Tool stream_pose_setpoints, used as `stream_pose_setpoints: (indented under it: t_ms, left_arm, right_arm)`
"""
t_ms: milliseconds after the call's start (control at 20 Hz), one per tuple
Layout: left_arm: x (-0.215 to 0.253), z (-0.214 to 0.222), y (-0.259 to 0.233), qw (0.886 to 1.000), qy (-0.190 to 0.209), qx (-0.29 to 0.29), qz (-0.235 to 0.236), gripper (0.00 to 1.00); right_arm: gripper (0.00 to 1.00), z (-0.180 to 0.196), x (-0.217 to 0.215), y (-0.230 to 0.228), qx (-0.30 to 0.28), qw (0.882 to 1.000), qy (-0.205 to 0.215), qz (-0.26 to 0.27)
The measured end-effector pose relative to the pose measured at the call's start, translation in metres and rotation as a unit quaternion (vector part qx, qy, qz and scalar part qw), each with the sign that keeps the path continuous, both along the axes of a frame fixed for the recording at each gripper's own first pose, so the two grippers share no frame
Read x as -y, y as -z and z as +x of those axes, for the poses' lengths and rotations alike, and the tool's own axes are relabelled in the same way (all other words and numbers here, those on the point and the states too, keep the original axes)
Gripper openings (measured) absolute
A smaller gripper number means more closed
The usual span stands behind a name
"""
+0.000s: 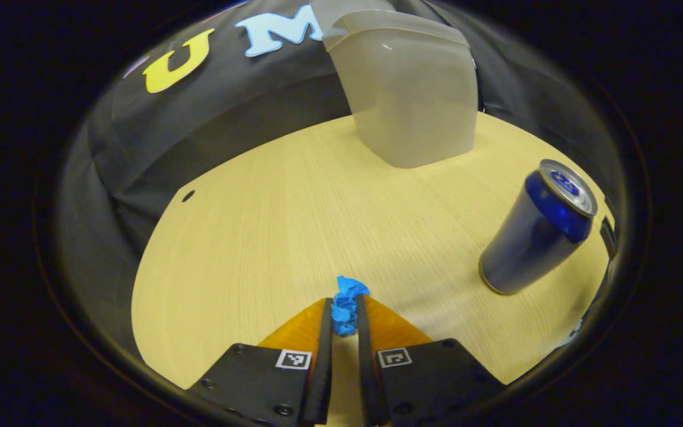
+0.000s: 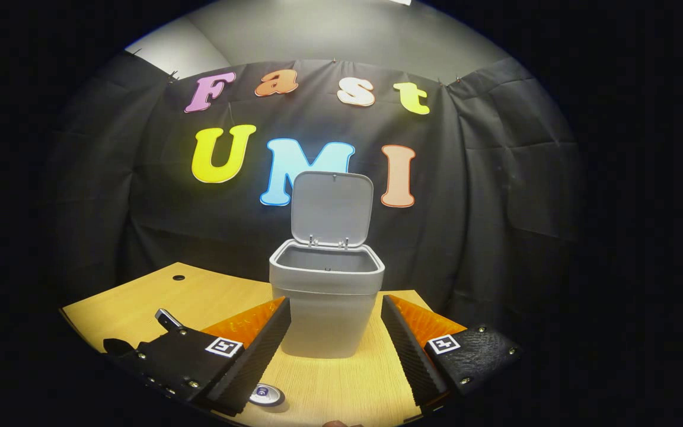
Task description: Press the lid of the desktop garbage bin to open it, pick up the crumpled paper on the desktop and throw it into the bin, then pick up the pop can on the desktop and drop it into the bin, and finally close the garbage bin lid.
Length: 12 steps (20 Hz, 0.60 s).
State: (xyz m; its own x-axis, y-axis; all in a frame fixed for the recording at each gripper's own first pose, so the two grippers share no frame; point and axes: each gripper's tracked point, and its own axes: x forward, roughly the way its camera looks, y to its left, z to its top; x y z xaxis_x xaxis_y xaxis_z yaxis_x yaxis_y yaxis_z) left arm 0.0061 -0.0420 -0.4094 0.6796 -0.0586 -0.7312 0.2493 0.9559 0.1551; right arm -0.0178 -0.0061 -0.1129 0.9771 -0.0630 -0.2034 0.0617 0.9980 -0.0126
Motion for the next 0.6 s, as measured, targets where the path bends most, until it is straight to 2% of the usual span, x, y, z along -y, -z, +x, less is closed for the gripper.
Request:
stream_pose_setpoints:
  t_ms: [100,250,300,450,500,600]
  left_arm:
    - [-0.001,-0.001,-0.002,1.000,-0.005,-0.002,-0.018,0.21]
    - [-0.004,0.004,-0.017,0.999,-0.014,0.014,-0.031,0.21]
    - [-0.004,0.010,-0.027,0.999,-0.015,0.029,-0.037,0.24]
    - [-0.005,0.032,-0.074,0.994,-0.028,0.076,-0.070,0.24]
    - [-0.003,0.039,-0.090,0.992,-0.030,0.091,-0.079,0.20]
    - [0.000,0.054,-0.122,0.987,-0.031,0.123,-0.102,0.20]
  right_arm:
    - [0.98,-0.003,0.004,0.003,-0.001,1.000,0.004,0.000]
    - [0.98,-0.006,0.014,0.006,-0.002,1.000,0.017,0.006]
    - [0.98,-0.007,0.017,0.007,-0.004,1.000,0.021,0.010]
    - [0.98,-0.009,0.024,0.011,-0.005,0.999,0.031,0.013]
    - [0.98,-0.008,0.025,0.012,-0.006,0.999,0.031,0.013]
    - [0.98,-0.006,0.025,0.014,-0.007,0.999,0.031,0.014]
